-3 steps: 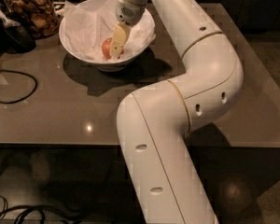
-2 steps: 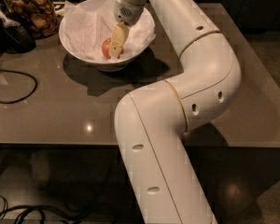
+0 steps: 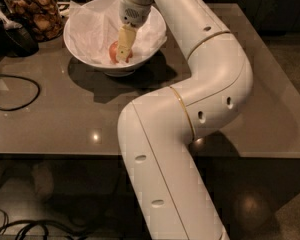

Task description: Pick apple from white bowl

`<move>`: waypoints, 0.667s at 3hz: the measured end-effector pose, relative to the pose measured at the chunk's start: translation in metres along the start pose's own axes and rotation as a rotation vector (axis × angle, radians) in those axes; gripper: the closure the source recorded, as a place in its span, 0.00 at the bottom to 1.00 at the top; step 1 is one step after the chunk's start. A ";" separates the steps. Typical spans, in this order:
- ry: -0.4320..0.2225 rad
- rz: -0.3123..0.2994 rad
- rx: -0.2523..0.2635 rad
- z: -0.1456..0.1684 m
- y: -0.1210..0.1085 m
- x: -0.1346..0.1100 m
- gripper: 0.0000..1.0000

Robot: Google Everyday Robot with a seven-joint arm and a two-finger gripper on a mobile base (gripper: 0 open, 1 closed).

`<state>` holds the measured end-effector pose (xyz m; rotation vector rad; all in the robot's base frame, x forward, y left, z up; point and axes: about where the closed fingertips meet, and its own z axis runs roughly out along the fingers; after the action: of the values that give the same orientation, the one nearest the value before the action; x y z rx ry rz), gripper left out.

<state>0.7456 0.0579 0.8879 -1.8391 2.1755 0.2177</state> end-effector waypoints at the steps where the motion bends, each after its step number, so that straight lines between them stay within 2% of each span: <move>1: 0.011 -0.012 -0.009 0.007 0.001 -0.002 0.20; 2: 0.019 -0.021 -0.011 0.009 0.001 -0.003 0.21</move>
Offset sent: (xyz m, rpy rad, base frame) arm 0.0194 -0.0231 0.0345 -0.1285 0.1760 0.0747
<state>0.7458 0.0632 0.8804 -1.8767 2.1706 0.2084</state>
